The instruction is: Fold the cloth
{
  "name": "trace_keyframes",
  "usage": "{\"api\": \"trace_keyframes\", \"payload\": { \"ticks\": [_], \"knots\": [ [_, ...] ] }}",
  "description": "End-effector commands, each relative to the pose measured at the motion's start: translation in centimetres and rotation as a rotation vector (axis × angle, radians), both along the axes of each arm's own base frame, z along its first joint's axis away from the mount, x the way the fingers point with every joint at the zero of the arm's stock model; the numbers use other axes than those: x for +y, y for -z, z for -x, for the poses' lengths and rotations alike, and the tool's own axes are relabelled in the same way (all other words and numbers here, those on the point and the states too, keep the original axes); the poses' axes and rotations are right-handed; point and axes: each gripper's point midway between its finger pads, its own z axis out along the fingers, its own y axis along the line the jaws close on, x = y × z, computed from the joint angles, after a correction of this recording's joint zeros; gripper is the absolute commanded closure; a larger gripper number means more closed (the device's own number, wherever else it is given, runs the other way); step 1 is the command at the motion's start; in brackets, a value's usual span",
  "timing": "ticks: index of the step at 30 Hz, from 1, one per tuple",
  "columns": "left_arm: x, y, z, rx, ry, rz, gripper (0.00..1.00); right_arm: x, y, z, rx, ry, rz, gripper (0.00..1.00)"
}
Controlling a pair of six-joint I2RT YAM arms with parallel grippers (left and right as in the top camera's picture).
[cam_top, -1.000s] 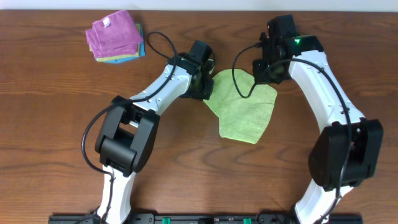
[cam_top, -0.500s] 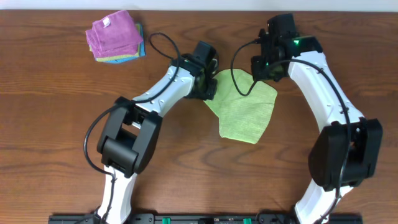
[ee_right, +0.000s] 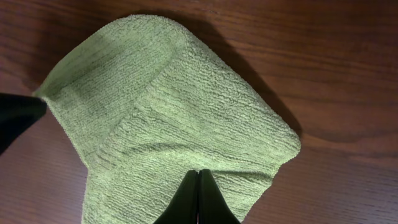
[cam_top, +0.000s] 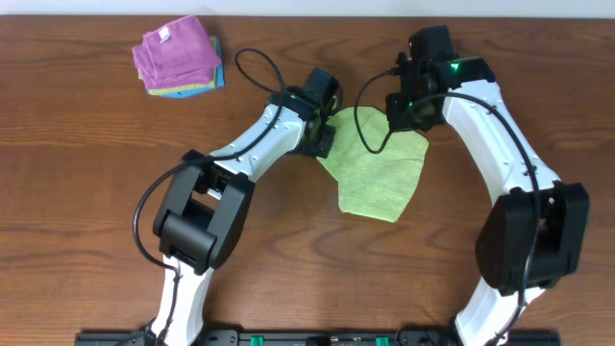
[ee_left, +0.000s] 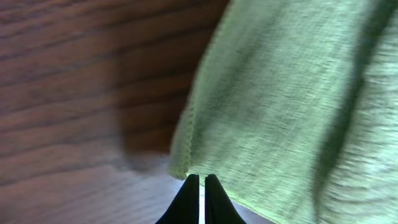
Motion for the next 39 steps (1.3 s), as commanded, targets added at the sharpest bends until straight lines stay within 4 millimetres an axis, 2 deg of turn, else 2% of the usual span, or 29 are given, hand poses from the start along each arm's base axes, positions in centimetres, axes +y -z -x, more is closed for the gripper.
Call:
{"api": "trace_keyframes", "payload": {
  "ticks": [1, 6, 16, 28, 32, 39],
  "knots": [
    [0.2, 0.7, -0.8, -0.020, 0.025, -0.028, 0.94, 0.5, 0.8, 0.4, 0.029, 0.005, -0.007, 0.99],
    [-0.5, 0.6, -0.9, -0.021, 0.038, 0.009, 0.94, 0.9, 0.8, 0.5, 0.026, -0.005, -0.007, 0.99],
    [-0.3, 0.5, -1.7, -0.050, 0.037, 0.011, 0.94, 1.0, 0.8, 0.3, 0.020, -0.005, -0.008, 0.98],
    [-0.4, 3.8, -0.9, 0.025, 0.043, 0.011, 0.94, 1.0, 0.7, 0.2, 0.014, -0.006, -0.009, 0.99],
    [1.1, 4.2, -1.6, -0.003, 0.033, -0.059, 0.94, 1.0, 0.7, 0.1, 0.012, -0.006, -0.010, 0.99],
    [4.9, 4.1, -3.4, -0.073, 0.039, -0.211, 0.94, 1.0, 0.7, 0.2, 0.015, -0.006, -0.009, 0.98]
  ]
}}
